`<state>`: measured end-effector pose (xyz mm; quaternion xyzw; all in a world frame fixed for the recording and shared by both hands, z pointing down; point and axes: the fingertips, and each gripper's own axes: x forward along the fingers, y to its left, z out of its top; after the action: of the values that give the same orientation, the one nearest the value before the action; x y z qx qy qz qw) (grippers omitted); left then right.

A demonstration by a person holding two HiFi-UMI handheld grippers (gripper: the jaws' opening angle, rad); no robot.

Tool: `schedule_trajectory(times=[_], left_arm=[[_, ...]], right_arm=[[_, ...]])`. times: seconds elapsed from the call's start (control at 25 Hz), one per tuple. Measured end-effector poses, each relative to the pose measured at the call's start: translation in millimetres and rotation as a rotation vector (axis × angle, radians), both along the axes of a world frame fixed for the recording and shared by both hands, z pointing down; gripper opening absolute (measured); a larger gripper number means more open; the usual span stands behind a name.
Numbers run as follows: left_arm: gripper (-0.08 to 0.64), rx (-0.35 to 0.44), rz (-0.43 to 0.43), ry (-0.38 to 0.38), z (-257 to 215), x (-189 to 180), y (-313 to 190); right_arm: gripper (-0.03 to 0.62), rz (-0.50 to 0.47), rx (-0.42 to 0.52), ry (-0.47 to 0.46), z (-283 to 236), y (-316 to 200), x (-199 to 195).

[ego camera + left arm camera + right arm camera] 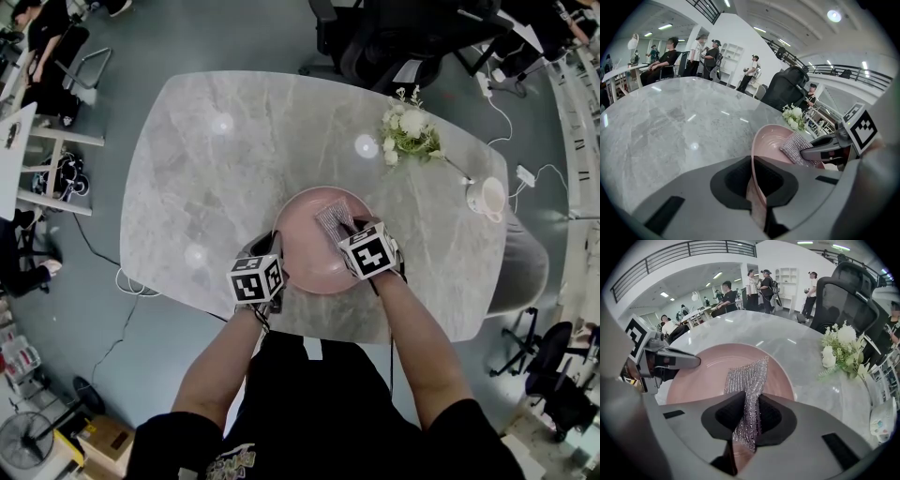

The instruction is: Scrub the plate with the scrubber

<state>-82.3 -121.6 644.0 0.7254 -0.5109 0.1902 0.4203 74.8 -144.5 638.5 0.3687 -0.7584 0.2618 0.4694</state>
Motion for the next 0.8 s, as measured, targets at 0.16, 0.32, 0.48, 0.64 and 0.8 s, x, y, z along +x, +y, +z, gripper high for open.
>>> schedule_trajectory(times=[0.16, 0.32, 0.48, 0.64, 0.8], left_arm=[[0.026, 0.002, -0.001, 0.000, -0.1, -0.4, 0.0], [0.026, 0.003, -0.001, -0.002, -0.3, -0.4, -0.8], [0.026, 0.000, -0.002, -0.004, -0.6, 0.2, 0.7], [0.026, 0.002, 0.001, -0.005, -1.2, -0.3, 0.6], [0.026, 0.002, 0.001, -0.008, -1.3, -1.5, 0.9]], right_arm=[[0.078, -0.013, 0.000, 0.031, -1.1, 1.0, 7.2], [0.077, -0.018, 0.003, 0.061, -2.9, 1.3, 15.3], [0.077, -0.025, 0.010, 0.094, -5.5, 4.2, 25.1], [0.077, -0.025, 0.021, 0.129, -7.4, 5.2, 34.5], [0.077, -0.031, 0.032, 0.155, -8.7, 5.6, 39.8]])
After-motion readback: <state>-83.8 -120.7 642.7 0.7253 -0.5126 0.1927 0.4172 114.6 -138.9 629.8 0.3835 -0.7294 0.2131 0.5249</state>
